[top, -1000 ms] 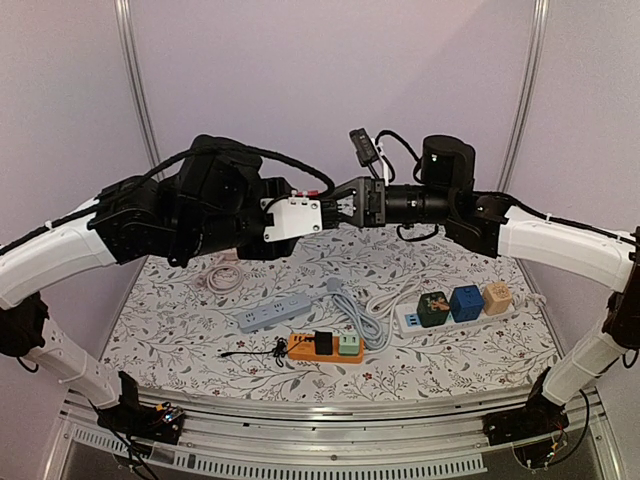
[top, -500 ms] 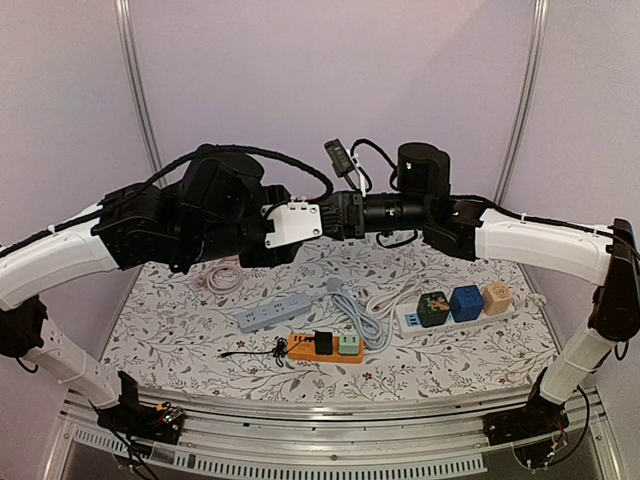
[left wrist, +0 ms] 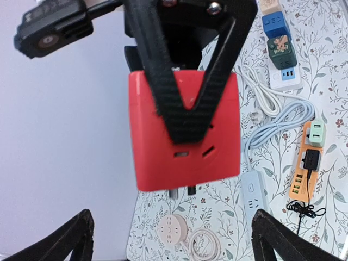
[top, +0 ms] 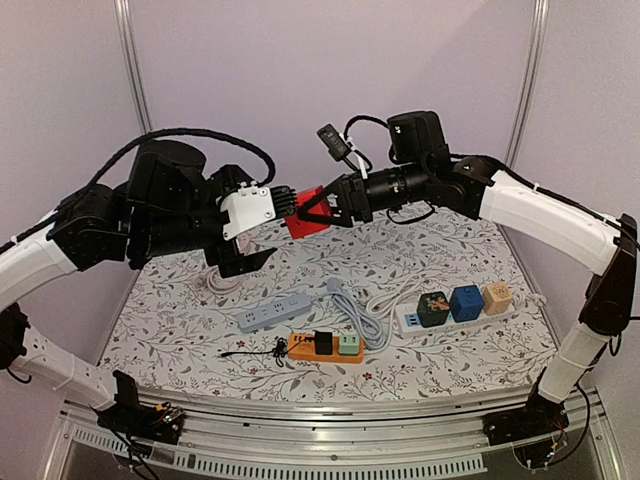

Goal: Insert the plug
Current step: Adjust the plug.

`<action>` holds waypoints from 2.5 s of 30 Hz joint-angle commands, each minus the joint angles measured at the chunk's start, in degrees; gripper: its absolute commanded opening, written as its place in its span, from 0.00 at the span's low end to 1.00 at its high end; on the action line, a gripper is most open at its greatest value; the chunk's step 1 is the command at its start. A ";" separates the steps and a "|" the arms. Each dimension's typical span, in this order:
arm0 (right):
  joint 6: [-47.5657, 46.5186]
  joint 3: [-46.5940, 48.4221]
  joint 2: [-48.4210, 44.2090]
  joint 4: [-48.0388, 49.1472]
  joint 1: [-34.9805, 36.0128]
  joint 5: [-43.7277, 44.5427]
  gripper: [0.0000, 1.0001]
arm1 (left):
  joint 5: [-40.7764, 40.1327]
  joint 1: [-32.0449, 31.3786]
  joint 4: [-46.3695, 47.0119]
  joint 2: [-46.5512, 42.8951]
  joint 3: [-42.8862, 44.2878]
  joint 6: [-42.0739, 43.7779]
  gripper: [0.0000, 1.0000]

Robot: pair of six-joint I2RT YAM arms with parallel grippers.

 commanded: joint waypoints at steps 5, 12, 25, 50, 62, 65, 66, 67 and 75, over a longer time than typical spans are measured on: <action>-40.91 14.49 9.01 -32.62 -2.22 -0.67 0.00 | 17.94 15.30 -9.52 -8.60 -5.00 -15.95 1.00; -83.48 23.87 14.55 -52.64 -1.59 -2.32 0.00 | 32.28 32.41 -8.69 -21.14 -18.62 -26.46 0.98; -92.15 43.84 33.82 -61.96 3.65 15.61 0.00 | 28.92 39.17 -8.74 -21.12 -33.71 -15.38 1.00; -58.55 37.64 26.18 -44.57 -3.14 -9.63 0.00 | 48.15 33.43 -4.55 -7.17 -19.43 -13.10 0.90; -51.89 8.42 7.35 -10.17 -1.23 -14.96 0.00 | 52.08 24.48 12.90 -17.35 -28.56 -21.16 0.91; -51.59 2.40 2.91 -2.27 0.86 -12.64 0.00 | 51.51 21.02 21.41 -17.38 -30.63 -25.20 0.92; -52.69 1.32 2.18 -1.40 1.67 -11.60 0.00 | 51.51 19.92 23.33 -16.60 -30.77 -25.90 0.93; -54.01 0.56 1.39 -0.48 2.33 -10.87 0.00 | 51.36 18.90 25.42 -16.01 -30.93 -26.34 0.94; -53.58 -2.28 -1.38 3.62 4.06 -11.56 0.00 | 48.46 14.06 35.94 -14.43 -33.10 -25.80 0.99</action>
